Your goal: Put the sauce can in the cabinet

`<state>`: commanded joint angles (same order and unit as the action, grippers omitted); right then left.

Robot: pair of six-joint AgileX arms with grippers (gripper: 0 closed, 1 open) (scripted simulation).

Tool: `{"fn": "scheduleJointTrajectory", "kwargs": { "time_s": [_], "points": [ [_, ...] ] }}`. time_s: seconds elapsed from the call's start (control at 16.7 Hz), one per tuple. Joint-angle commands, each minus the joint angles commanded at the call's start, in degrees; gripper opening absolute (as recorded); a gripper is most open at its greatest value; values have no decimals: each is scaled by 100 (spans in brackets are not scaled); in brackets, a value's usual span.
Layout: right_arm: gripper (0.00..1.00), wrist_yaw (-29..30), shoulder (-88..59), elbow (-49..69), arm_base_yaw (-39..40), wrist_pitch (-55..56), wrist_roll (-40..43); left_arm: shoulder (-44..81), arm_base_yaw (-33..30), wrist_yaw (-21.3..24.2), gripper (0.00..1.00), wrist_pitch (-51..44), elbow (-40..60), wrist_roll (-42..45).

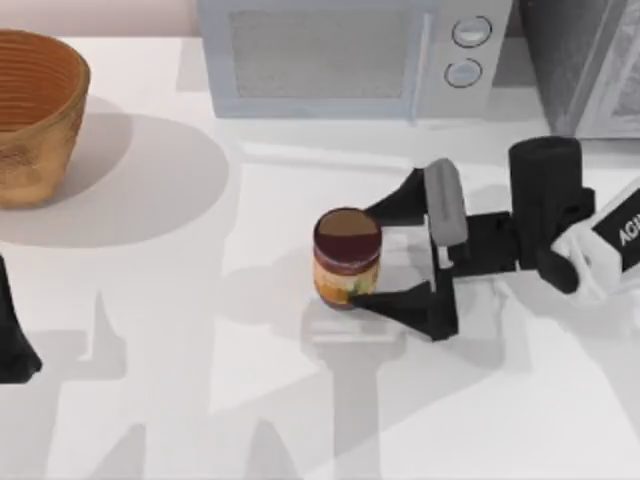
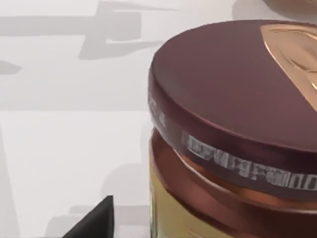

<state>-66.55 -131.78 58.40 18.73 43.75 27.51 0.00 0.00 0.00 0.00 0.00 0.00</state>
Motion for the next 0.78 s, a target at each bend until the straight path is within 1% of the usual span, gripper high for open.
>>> {"fn": "scheduleJointTrajectory", "kwargs": {
  "time_s": [0.24, 0.54, 0.78],
  "points": [
    [100, 376, -308, 232, 419, 516, -488, 0, 0, 0, 100, 0, 0, 0],
    [100, 423, -344, 257, 470, 574, -540, 0, 0, 0, 100, 0, 0, 0],
    [70, 423, -344, 257, 470, 574, -540, 0, 0, 0, 100, 0, 0, 0]
  ]
}}
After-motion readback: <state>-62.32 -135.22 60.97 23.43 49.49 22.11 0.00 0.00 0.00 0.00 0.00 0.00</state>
